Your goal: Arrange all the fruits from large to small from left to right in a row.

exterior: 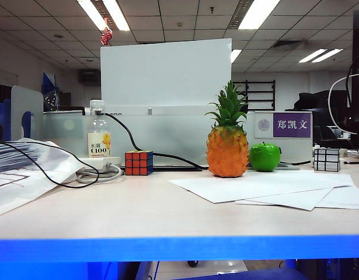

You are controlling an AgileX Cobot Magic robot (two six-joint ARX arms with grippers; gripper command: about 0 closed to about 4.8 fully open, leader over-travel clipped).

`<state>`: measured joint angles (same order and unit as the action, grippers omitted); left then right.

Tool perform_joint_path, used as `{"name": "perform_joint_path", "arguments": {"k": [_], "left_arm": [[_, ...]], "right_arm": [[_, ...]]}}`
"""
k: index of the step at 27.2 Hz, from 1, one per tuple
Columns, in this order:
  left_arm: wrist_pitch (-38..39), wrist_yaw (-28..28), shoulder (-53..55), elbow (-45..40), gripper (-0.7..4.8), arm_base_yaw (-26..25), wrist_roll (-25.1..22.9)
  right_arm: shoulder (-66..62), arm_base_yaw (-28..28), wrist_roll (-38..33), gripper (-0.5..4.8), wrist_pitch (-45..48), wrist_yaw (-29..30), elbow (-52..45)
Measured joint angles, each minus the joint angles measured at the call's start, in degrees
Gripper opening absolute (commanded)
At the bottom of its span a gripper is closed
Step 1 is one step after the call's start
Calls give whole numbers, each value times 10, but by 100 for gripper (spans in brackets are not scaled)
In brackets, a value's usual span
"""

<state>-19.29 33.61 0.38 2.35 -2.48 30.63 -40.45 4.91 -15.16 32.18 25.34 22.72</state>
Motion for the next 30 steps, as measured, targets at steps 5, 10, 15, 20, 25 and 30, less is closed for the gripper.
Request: {"name": "perform_joint_path", "arguments": {"k": [5, 10, 15, 20, 25, 30], "left_arm": [[-10, 24, 37, 49, -5, 11, -26], [-30, 72, 79, 110, -5, 14, -46], [-37, 99, 92, 139, -1, 14, -60], [-36, 99, 92, 139, 81, 11, -64], [-37, 99, 92, 139, 90, 10, -65], [-37, 99, 92, 139, 90, 10, -66]], "right_arm": [[-226, 23, 91, 479, 23, -13, 153], [-419, 24, 131, 479, 16, -31, 310], [-565, 21, 137, 479, 3, -38, 449], [-662, 32, 137, 479, -47, -27, 550], [-724, 35, 137, 479, -54, -21, 609], [-754, 33, 137, 479, -68, -26, 631]]}}
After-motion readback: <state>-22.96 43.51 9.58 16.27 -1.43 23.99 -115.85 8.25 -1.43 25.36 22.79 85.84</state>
